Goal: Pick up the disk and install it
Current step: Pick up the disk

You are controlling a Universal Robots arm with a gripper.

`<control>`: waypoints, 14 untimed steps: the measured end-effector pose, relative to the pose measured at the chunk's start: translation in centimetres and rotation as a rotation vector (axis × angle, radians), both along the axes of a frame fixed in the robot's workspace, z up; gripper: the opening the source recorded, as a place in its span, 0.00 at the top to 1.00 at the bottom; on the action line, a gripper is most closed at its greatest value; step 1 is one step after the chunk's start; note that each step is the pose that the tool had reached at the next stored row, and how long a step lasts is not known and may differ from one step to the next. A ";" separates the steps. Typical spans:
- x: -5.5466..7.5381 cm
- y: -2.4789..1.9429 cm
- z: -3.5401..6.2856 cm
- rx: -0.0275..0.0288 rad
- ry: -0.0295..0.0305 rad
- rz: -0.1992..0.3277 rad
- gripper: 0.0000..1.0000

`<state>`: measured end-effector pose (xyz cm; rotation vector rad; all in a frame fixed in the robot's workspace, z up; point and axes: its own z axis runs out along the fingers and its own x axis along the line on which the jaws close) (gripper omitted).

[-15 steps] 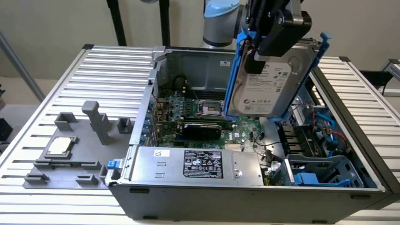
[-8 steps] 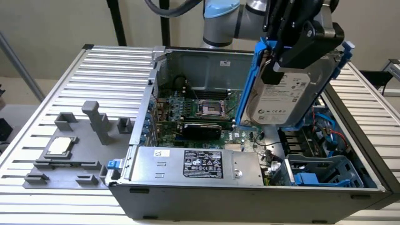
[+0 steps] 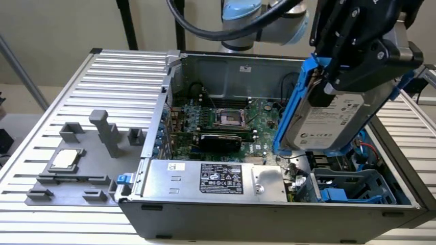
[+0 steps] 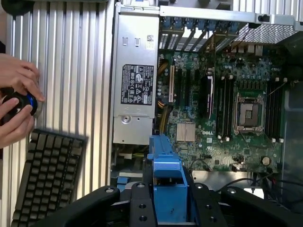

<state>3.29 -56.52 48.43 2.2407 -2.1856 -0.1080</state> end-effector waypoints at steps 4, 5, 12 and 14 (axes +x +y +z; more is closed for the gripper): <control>1.6 -0.83 -0.08 0.0000 0.0002 0.000 0.67; 2.1 -1.01 -0.11 0.0000 0.0002 0.000 0.67; 5.3 -1.96 -0.40 0.0000 0.0007 0.000 0.67; 6.2 -2.03 -0.54 0.0000 0.0010 0.000 0.67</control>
